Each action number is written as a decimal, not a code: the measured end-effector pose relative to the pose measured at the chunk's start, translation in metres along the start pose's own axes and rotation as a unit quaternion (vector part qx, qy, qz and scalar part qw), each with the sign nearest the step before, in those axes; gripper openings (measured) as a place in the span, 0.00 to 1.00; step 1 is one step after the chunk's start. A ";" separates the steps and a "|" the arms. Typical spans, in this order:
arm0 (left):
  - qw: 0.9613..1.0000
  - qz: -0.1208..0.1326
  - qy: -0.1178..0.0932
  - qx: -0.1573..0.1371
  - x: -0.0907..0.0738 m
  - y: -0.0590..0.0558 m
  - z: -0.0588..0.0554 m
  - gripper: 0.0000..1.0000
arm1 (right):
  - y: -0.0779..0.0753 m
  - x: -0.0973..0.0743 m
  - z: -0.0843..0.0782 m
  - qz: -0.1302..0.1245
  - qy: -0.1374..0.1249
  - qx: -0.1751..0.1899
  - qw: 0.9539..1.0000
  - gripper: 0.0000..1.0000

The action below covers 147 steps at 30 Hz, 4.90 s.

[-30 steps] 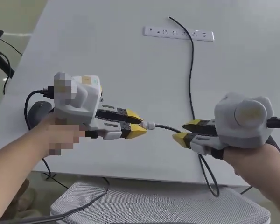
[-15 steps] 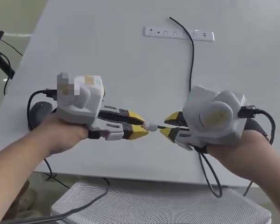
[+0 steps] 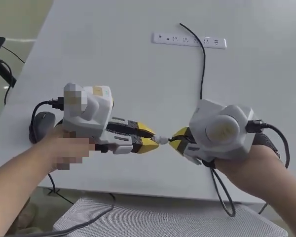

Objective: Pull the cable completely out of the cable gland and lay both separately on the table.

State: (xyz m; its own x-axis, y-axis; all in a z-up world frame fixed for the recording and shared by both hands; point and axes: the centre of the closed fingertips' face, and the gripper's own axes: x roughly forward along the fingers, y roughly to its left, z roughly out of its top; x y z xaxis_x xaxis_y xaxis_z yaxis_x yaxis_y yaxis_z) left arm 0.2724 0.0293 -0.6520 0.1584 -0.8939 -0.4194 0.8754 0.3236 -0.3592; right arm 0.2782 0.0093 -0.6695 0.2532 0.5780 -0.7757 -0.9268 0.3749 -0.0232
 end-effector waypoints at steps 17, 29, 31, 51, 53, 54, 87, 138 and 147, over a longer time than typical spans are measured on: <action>1.000 0.006 0.002 0.001 0.001 0.005 0.003 0.14 | -0.017 -0.001 -0.022 -0.010 -0.006 0.122 0.992 0.00; 1.000 0.010 -0.001 -0.004 -0.002 0.005 0.001 0.14 | -0.025 -0.002 -0.035 -0.024 -0.001 0.147 0.989 0.00; 1.000 0.010 -0.001 -0.005 -0.002 0.005 0.001 0.14 | -0.027 -0.002 -0.041 -0.028 0.003 0.155 0.987 0.00; 1.000 0.014 -0.002 -0.011 -0.001 0.008 0.001 0.14 | -0.029 -0.005 -0.048 -0.032 -0.008 0.170 0.985 0.02; 1.000 0.014 -0.002 -0.015 -0.003 0.009 0.001 0.14 | -0.029 -0.007 -0.046 -0.033 -0.015 0.162 0.986 0.02; 1.000 0.014 -0.003 -0.018 -0.003 0.009 0.001 0.14 | -0.029 -0.009 -0.045 -0.033 -0.017 0.161 0.986 0.02; 1.000 0.013 0.005 -0.011 0.002 0.007 -0.003 0.14 | -0.006 0.009 0.001 -0.012 -0.008 -0.021 1.000 0.02; 1.000 0.019 0.008 -0.010 0.000 0.010 -0.005 0.14 | -0.038 -0.010 -0.047 -0.031 -0.018 0.148 0.988 0.10; 1.000 0.019 0.010 -0.008 0.000 0.012 -0.004 0.14 | -0.021 -0.023 -0.002 -0.035 -0.053 0.025 0.998 0.20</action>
State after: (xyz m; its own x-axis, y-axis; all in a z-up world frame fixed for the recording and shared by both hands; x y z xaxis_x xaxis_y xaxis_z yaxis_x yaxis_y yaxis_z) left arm 0.2808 0.0340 -0.6593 0.1822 -0.8748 -0.4489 0.8612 0.3623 -0.3565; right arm 0.2913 -0.0135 -0.6521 0.3467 0.6224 -0.7017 -0.8918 0.4506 -0.0410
